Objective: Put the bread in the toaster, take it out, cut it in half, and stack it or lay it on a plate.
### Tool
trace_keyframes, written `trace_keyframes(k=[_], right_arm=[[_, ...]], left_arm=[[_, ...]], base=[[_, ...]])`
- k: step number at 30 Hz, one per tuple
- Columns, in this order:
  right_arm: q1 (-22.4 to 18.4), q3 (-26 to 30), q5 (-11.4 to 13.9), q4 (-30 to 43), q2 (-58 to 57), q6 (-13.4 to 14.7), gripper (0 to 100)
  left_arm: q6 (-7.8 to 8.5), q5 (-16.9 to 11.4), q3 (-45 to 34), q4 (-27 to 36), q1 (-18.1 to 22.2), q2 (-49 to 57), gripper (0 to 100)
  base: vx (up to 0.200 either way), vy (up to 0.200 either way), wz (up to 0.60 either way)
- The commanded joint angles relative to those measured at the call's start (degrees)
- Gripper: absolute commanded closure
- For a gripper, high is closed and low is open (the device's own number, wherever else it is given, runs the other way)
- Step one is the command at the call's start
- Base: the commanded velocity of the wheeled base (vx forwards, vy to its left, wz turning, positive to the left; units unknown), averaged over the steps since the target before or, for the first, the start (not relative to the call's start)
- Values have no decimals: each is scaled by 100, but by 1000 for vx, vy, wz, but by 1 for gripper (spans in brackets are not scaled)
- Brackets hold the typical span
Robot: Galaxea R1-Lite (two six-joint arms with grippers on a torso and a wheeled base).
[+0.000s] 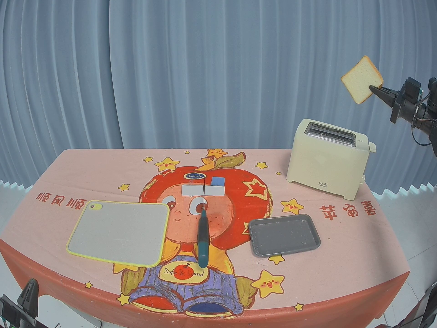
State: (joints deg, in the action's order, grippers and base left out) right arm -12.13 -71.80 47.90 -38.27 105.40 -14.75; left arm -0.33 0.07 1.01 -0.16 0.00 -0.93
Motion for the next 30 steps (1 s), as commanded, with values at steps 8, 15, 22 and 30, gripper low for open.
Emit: trace_keyframes(k=[8,15,22,30], right_arm=[[18,-721,0,3,719,-10,100],[35,-1205,9,3,1114,-10,100],[35,-1468,9,3,1431,-2,100],[53,-1626,9,-5,1773,-10,100]], left_arm=[[-2,1,-101,-2,0,84,100],[-2,1,-101,-2,0,84,100],[-2,1,-101,-2,0,84,100],[-2,1,-101,-2,0,84,100]], base=[[0,0,0],[0,0,0],[0,0,0],[0,0,0]])
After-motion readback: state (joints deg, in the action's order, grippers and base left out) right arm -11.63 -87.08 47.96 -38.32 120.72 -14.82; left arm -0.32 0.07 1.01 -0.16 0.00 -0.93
